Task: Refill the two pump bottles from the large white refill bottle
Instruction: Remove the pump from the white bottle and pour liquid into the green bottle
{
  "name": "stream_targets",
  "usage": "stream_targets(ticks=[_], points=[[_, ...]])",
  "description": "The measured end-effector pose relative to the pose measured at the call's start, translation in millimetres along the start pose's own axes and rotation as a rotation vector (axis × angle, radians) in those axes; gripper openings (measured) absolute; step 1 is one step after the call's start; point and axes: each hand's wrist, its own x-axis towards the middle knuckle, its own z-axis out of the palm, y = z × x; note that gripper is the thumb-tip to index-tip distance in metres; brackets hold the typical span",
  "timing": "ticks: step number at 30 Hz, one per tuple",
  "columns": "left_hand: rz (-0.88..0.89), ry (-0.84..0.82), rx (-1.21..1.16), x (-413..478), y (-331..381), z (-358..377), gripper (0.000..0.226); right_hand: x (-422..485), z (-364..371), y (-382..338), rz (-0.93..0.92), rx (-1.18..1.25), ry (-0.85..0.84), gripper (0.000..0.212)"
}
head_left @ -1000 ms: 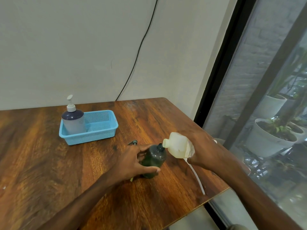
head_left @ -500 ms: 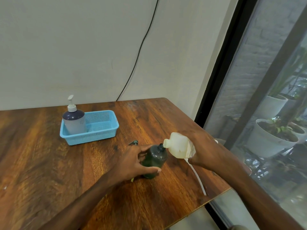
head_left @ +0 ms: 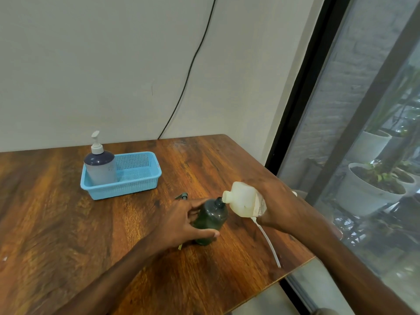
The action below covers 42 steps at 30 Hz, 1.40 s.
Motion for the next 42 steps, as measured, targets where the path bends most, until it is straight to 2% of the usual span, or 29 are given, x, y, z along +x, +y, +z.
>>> stream_targets(ticks=[42], points=[[0.022, 0.008, 0.01, -0.3, 3.3, -0.4, 0.081, 3.6, 5.6, 6.6, -0.001, -0.027, 0.012, 0.081]])
